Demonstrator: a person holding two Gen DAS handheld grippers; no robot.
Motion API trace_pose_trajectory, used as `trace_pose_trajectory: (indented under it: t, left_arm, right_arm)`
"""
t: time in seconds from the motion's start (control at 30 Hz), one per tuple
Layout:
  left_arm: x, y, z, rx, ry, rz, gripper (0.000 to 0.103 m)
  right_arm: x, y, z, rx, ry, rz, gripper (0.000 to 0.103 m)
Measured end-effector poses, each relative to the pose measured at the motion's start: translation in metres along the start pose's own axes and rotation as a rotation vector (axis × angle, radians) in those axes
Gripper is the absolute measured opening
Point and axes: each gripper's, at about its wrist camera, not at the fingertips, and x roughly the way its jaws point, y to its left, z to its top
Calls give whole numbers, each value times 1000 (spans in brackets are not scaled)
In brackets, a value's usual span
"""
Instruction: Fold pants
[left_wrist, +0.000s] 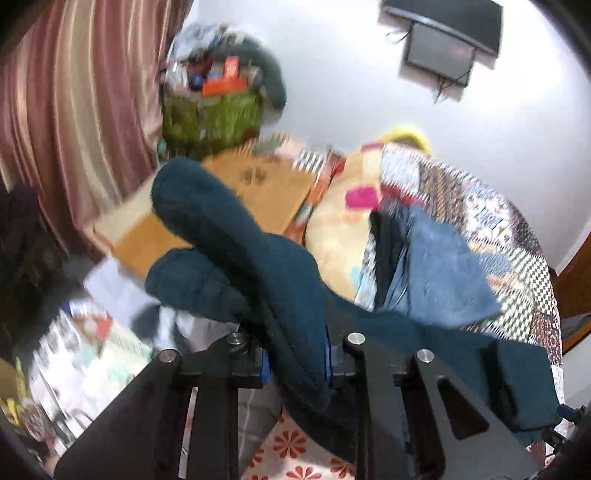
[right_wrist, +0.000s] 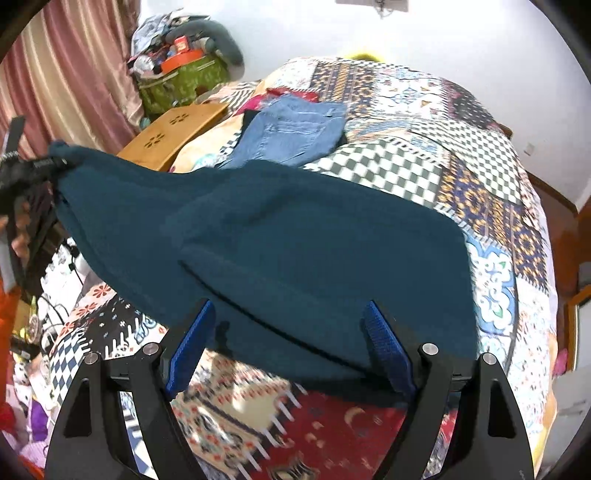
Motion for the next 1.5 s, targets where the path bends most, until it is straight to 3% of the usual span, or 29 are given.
trace_pose_trajectory:
  t: [0.17, 0.3, 0.63, 0.83, 1.07, 1.13, 1.23, 1.37, 1.5]
  left_arm:
    - [-41, -57, 23, 126, -126, -24, 20]
    - [-64, -117, 34, 224, -183, -105, 20]
    - [-85, -273, 32, 391, -177, -353, 19]
    - [-71, -345, -2, 491, -71, -458, 19]
    - [-27, -393, -68, 565, 220, -574, 20]
    - [-18, -402, -83, 589, 294, -586, 20]
    - [-17, -408, -105, 658, 341, -567, 22]
    - [-26, -403, -112, 717, 361, -560, 32]
    - [-39, -383, -110, 665, 396, -653, 65]
  right_arm:
    - [-14, -27, -12, 74, -23, -16, 81]
    - [-24, -47, -25, 129, -37, -22, 81]
    - [-28, -84, -49, 203, -39, -53, 81]
    - [-19, -92, -59, 216, -11, -58, 81]
    - [-22, -96, -69, 239, -8, -46, 81]
    - [-26, -97, -71, 244, -12, -47, 81]
    - [-32, -97, -74, 244, -21, -51, 81]
    - [-38, -94, -76, 240, -27, -58, 81]
    - [-41, -92, -77, 233, -26, -66, 81]
